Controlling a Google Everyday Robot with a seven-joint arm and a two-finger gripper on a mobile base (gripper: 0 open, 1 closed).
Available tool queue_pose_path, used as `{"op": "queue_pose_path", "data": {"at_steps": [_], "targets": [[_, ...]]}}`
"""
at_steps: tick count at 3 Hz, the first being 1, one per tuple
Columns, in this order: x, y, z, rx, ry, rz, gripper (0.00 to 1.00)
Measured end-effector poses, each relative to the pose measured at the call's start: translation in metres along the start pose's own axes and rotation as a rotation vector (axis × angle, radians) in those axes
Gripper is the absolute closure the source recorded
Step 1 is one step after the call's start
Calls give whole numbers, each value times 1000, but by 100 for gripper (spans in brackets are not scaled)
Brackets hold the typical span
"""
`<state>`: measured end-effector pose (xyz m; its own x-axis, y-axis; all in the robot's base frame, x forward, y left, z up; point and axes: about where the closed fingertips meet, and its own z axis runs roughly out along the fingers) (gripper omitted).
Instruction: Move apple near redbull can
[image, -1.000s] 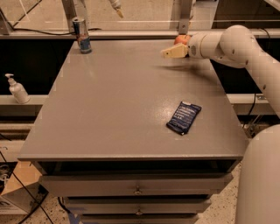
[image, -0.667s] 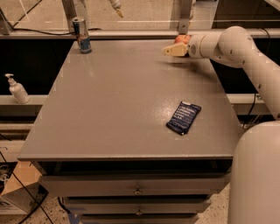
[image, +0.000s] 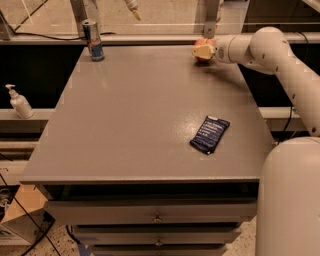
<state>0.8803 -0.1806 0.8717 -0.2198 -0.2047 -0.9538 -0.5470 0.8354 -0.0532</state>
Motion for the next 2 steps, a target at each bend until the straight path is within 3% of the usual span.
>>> {"op": "queue_pose_path", "data": {"at_steps": [1, 2], "targets": [[-25, 21, -10, -61, -44, -36, 86], [-76, 58, -37, -170, -142, -99, 100]]}}
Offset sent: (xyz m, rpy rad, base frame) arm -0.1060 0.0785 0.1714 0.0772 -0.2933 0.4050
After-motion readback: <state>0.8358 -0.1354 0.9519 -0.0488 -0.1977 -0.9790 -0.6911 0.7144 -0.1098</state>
